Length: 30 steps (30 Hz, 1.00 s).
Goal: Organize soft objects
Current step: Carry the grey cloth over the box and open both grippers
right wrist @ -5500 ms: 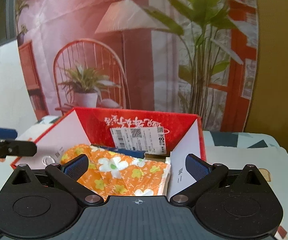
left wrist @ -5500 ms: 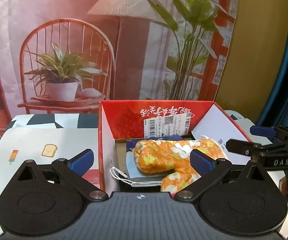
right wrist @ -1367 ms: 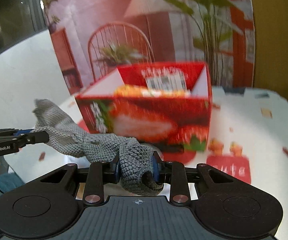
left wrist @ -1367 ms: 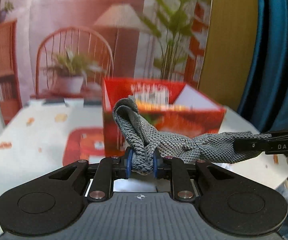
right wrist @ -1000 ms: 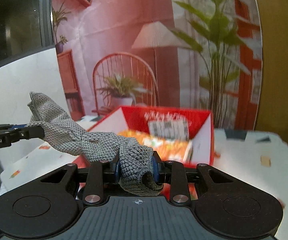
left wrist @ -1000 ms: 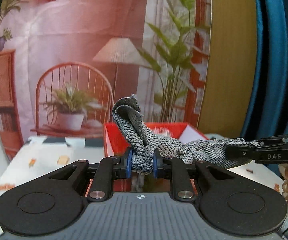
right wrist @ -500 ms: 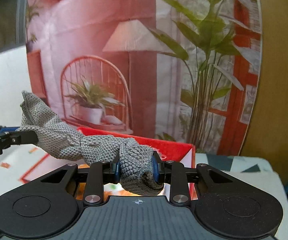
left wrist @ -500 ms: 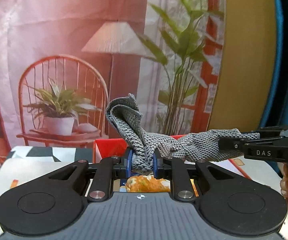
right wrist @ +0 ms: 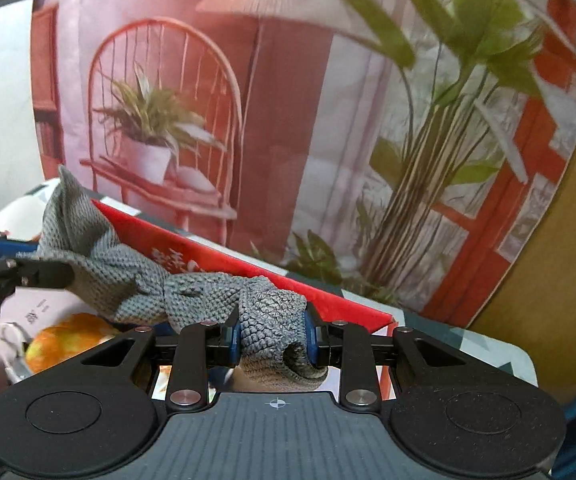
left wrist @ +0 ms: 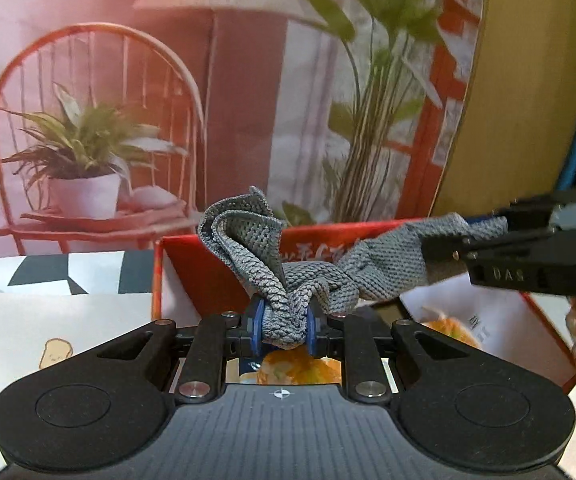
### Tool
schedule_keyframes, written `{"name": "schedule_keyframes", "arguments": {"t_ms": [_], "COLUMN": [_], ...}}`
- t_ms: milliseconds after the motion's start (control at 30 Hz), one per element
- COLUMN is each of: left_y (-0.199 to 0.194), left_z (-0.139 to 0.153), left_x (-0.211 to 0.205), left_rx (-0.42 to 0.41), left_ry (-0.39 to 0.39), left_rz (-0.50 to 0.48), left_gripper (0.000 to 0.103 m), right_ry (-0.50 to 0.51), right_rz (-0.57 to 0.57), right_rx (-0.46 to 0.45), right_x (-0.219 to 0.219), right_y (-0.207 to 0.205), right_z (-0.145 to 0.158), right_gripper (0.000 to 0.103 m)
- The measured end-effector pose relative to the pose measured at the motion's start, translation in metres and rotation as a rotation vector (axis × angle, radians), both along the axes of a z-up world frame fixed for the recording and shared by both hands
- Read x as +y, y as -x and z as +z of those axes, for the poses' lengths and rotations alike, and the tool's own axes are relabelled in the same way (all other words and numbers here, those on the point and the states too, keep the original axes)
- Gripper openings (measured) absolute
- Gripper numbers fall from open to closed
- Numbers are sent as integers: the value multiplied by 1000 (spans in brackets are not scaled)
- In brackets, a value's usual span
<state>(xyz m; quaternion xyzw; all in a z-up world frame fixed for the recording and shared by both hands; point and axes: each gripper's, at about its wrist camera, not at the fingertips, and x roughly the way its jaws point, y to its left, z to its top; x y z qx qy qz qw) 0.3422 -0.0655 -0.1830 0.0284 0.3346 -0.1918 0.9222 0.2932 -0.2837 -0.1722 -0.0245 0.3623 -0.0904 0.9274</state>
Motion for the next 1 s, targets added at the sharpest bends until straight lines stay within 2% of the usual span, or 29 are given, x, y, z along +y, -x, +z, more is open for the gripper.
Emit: {"name": "schedule_keyframes", "arguments": {"t_ms": [100, 167, 233, 367, 467, 500, 567, 633, 700, 767, 800, 867, 1000], "left_y": [-7, -11, -9, -5, -1, 2, 9, 20, 31, 46, 54, 70, 105], "left_z": [-5, -7, -7, -4, 3, 6, 15, 25, 33, 40, 42, 46, 47], "left_x": [-2, -3, -3, 0, 4, 6, 10, 14, 17, 21, 22, 26, 37], "left_rx": [26, 41, 34, 29, 10, 0, -14, -35, -49, -56, -64, -75, -77], "left_ry": [-2, 10, 18, 27, 28, 32, 38, 41, 45, 45, 44, 42, 53], "left_rz": [-33, -65, -85, -76, -65, -61, -56, -46, -39, -32, -29, -25, -34], "left_gripper": [28, 41, 60, 62, 72, 75, 78, 84, 86, 90, 92, 93, 94], "right_ry": [-3, -14, -17, -17, -21, -19, -20, -24, -33, -52, -64, -92, -138], "right_rz": [0, 3, 5, -19, -15, -12, -11, -10, -6, 5, 10, 19, 8], "right_rx": [29, 48, 59, 73, 65, 57, 39, 22, -6, -46, -65, -109, -180], "right_x": [-4, -5, -4, -5, -3, -2, 0, 2, 5, 9, 11, 16, 22], "right_y": [-9, -13, -14, -12, -6, -2, 5, 13, 25, 39, 46, 64, 98], "right_z": [-7, -11, -15, -18, -13, -9, -1, 7, 15, 23, 27, 34, 42], "right_gripper": [27, 28, 30, 41, 55, 57, 69, 74, 80, 95, 98, 102, 103]}}
